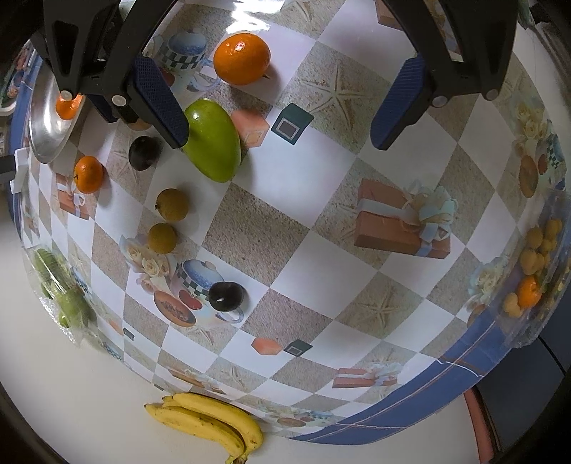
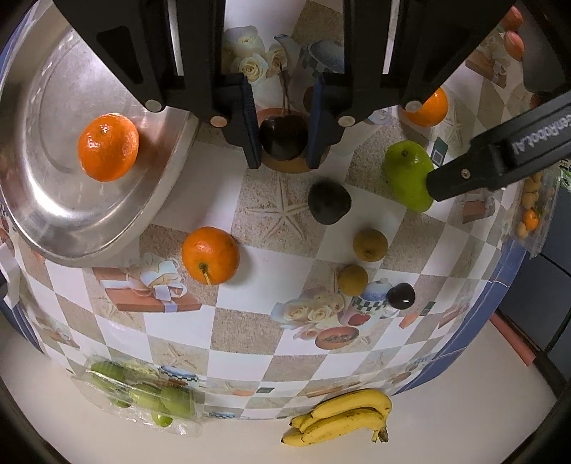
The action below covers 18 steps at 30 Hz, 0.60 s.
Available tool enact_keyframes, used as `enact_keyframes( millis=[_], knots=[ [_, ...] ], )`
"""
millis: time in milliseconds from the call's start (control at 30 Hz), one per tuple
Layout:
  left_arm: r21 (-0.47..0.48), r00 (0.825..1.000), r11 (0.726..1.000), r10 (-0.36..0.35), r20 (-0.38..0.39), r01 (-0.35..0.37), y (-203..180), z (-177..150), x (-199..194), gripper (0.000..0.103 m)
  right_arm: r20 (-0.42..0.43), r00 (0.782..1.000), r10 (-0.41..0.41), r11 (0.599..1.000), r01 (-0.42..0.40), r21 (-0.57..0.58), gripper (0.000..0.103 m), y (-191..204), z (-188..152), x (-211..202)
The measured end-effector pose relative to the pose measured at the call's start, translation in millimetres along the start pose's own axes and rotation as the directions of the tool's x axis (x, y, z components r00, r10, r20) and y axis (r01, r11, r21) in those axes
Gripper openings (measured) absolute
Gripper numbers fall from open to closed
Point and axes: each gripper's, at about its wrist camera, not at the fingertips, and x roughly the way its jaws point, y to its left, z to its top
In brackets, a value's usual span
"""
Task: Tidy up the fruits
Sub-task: 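Grasp a dark round fruit with the right tool while the left tool grasps another orange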
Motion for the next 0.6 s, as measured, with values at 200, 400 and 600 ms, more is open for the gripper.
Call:
enact_keyframes(
  millis=[200,400,600],
  knots=[
    [-0.01,1.0,1.0,-0.022,-0.021,0.022,0,0,2,0.103,0.02,0.999,0.028,0.999,-0.028,0.022,0.026,2,-1,-16],
    [-0.044,0.995,0.996,-0.078,-0.062,0.075,6,-9,2,0.102,0.005,0.999,0.041,0.998,-0.041,0.053,0.026,4,-13,-28],
    [-0.03,0.991,0.994,-0.109,-0.079,0.107,1,-24,0,0.086,0.016,0.998,0.055,0.994,-0.056,0.092,0.026,-2,-27,-42]
  ],
)
